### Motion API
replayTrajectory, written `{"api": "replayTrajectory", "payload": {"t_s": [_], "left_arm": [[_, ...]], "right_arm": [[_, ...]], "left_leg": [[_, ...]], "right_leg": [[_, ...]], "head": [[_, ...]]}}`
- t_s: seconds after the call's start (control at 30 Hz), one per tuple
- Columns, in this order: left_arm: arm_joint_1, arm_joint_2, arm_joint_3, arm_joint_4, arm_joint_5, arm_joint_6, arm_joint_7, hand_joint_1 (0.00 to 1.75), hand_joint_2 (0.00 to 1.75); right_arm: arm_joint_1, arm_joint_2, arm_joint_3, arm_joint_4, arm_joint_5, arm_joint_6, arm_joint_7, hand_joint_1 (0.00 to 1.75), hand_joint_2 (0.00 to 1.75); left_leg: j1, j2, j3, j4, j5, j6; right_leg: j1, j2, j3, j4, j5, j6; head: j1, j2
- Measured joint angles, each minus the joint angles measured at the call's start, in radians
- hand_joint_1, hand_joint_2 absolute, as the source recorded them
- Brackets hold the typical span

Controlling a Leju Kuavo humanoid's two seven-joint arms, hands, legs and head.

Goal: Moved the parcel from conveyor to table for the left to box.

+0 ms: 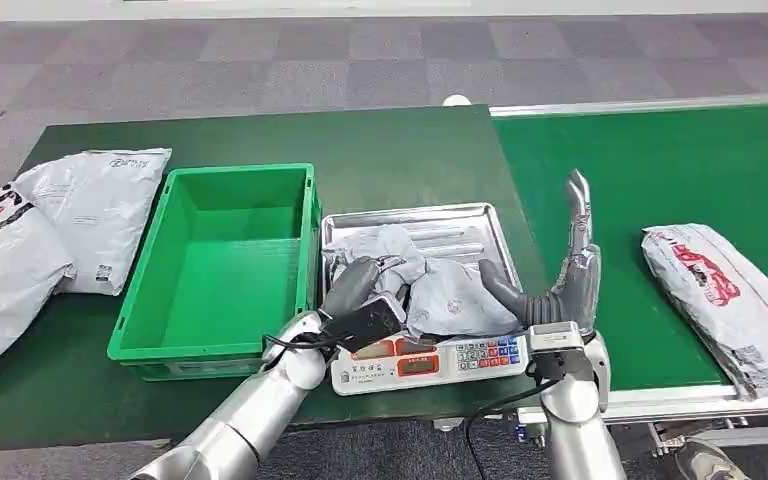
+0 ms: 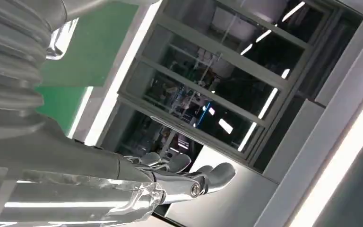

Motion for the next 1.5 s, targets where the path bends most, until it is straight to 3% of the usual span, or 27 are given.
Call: {"api": "replayTrajectory", "payload": {"t_s": [0.13, 0.23, 0.3, 0.4, 0.57, 0.83, 0.93, 1.03, 1.23, 1.33, 1.5], "left_arm": [[0.021, 0.01, 0.007, -0.016, 0.045, 0.04, -0.033, 1.75, 1.75], [0.211, 0.102, 0.066, -0.378, 0.356, 0.318, -0.125, 1.75, 1.75], [0.26, 0.143, 0.152, -0.573, 0.467, 0.396, -0.133, 1.75, 1.75], [0.32, 0.168, 0.205, -0.786, 0.408, 0.354, -0.136, 1.75, 1.75], [0.363, 0.175, 0.228, -0.938, 0.372, 0.371, -0.135, 1.75, 1.75], [0.383, 0.188, 0.228, -0.989, 0.327, 0.436, -0.135, 1.75, 1.75], [0.381, 0.187, 0.236, -0.953, 0.196, 0.433, -0.102, 1.75, 1.75], [0.374, 0.186, 0.244, -0.885, 0.064, 0.363, 0.006, 1.75, 1.75], [0.36, 0.184, 0.247, -0.797, 0.011, 0.303, 0.066, 1.75, 1.75], [0.337, 0.183, 0.247, -0.728, -0.023, 0.139, 0.17, 1.75, 1.75], [0.315, 0.171, 0.247, -0.618, -0.045, 0.071, 0.179, 1.75, 1.75]], "right_arm": [[0.0, 0.0, 0.001, 0.0, -0.004, 0.002, 0.004, 0.0, 1.75], [0.02, -0.007, 0.003, -0.014, -0.023, 0.003, 0.019, 0.0, 1.75], [0.035, -0.017, 0.003, -0.021, -0.028, 0.003, 0.024, 0.0, 1.75], [0.039, -0.02, 0.003, -0.028, -0.029, 0.006, 0.025, 0.0, 1.75], [0.038, -0.021, 0.009, -0.034, -0.029, 0.008, 0.029, 0.0, 1.75], [0.039, -0.023, 0.011, -0.041, -0.029, 0.005, 0.034, 0.0, 1.75], [0.044, -0.025, 0.011, -0.05, -0.027, 0.0, 0.034, 0.0, 1.75], [0.058, -0.026, 0.011, -0.062, -0.019, -0.001, 0.034, 0.0, 1.75], [0.073, -0.027, 0.011, -0.074, -0.018, 0.0, 0.031, 0.0, 1.75], [0.073, -0.027, 0.011, -0.074, -0.009, 0.006, 0.034, 0.0, 1.75], [0.074, -0.027, 0.011, -0.074, 0.0, 0.018, 0.034, 0.0, 1.75]], "left_leg": [[0.0, 0.0, -0.001, -0.001, 0.0, 0.0], [0.0, 0.016, 0.003, -0.001, -0.005, -0.004], [0.001, 0.016, 0.003, -0.001, -0.005, -0.004], [0.003, 0.007, 0.003, -0.001, -0.005, -0.004], [0.003, 0.006, 0.002, -0.001, -0.005, -0.004], [0.003, 0.006, 0.003, -0.001, -0.005, -0.004], [0.003, 0.006, 0.004, -0.001, -0.005, -0.004], [0.003, 0.006, 0.003, -0.001, -0.005, -0.004], [0.003, 0.007, 0.003, -0.001, -0.005, -0.004], [0.003, 0.006, 0.003, -0.001, -0.005, -0.004], [0.003, 0.007, 0.004, -0.001, -0.005, -0.004]], "right_leg": [[0.0, 0.0, 0.001, 0.001, 0.0, 0.0], [0.001, 0.017, -0.003, 0.001, 0.0, -0.001], [0.003, 0.016, -0.004, 0.001, -0.001, -0.003], [0.003, 0.007, -0.001, 0.001, -0.004, -0.005], [0.003, 0.006, -0.001, 0.001, -0.004, -0.005], [0.003, 0.006, 0.0, 0.001, -0.004, -0.005], [0.003, 0.006, 0.0, 0.001, -0.004, -0.005], [0.003, 0.006, 0.0, 0.001, -0.004, -0.005], [0.003, 0.007, -0.001, 0.001, -0.004, -0.005], [0.003, 0.006, -0.001, 0.001, -0.004, -0.005], [0.003, 0.008, -0.001, 0.001, -0.004, -0.005]], "head": [[0.0, 0.0], [-0.001, 0.0], [0.0, 0.0], [0.0, 0.0], [0.0, 0.0], [0.0, 0.0], [0.0, 0.0], [0.0, 0.0], [0.0, 0.0], [0.0, 0.0], [0.0, 0.0]]}}
